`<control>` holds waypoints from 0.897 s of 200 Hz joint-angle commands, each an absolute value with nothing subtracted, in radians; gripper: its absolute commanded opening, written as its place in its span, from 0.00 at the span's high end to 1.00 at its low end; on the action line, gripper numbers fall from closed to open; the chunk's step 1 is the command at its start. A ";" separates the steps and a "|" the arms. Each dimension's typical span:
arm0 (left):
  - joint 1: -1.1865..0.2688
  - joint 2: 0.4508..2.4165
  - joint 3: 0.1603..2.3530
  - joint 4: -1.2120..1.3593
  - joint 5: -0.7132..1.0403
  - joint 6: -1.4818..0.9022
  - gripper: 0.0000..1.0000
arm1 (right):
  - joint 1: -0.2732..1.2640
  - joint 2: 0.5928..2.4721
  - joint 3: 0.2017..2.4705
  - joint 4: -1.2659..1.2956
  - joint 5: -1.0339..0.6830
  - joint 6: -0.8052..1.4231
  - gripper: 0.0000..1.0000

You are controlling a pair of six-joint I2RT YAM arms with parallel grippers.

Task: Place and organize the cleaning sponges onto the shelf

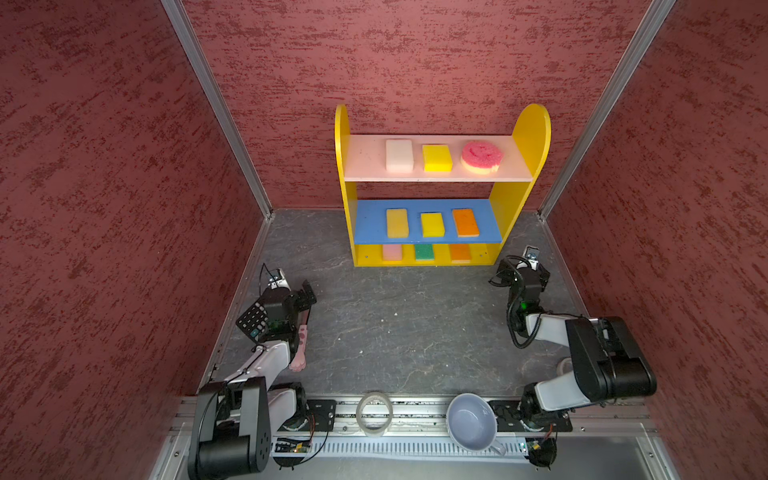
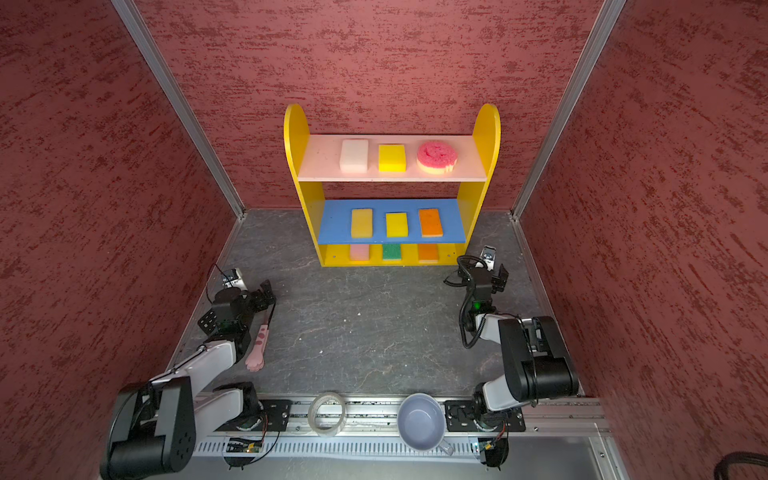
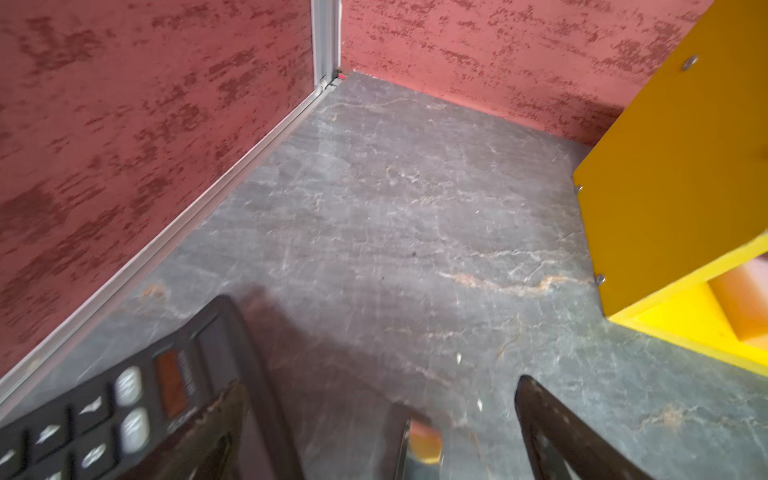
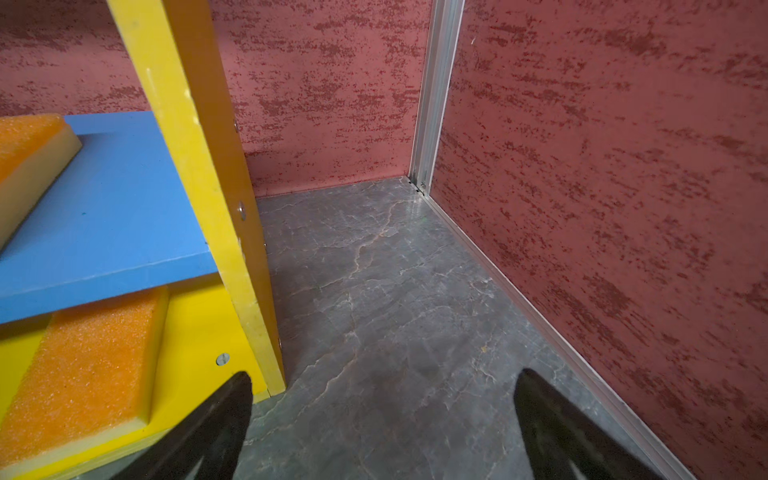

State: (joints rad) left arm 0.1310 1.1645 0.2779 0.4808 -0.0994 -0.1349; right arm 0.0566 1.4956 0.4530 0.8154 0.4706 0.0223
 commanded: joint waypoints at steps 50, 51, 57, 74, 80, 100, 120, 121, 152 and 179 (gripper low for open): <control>0.093 1.447 0.422 0.733 0.036 -0.070 0.01 | -0.038 1.476 0.298 1.063 0.269 0.095 0.01; 0.090 1.449 0.422 0.737 0.040 -0.066 0.01 | -0.038 1.476 0.298 1.063 0.266 0.095 0.01; 0.073 1.460 0.415 0.756 0.065 -0.035 0.01 | -0.038 1.484 0.299 1.073 0.248 0.086 0.01; 0.017 1.543 0.358 0.951 0.030 0.028 0.01 | -0.038 1.539 0.287 1.138 0.162 0.054 0.01; 0.005 1.535 0.352 0.942 -0.008 0.023 0.01 | -0.037 1.563 0.255 1.238 0.164 0.047 0.01; 0.000 1.530 0.360 0.925 -0.063 0.008 0.01 | -0.040 1.555 0.212 1.299 0.218 0.075 0.01; 0.011 1.530 0.372 0.899 -0.054 -0.004 0.01 | -0.037 1.552 0.263 1.200 0.234 0.072 0.01; 0.012 1.530 0.372 0.898 -0.055 -0.003 0.01 | -0.037 1.552 0.263 1.198 0.234 0.072 0.01; 0.012 1.536 0.370 0.917 -0.054 -0.005 0.01 | -0.037 1.551 0.260 1.204 0.223 0.066 0.01; 0.012 1.535 0.371 0.908 -0.052 -0.005 0.01 | -0.036 1.551 0.290 1.148 0.135 0.037 0.01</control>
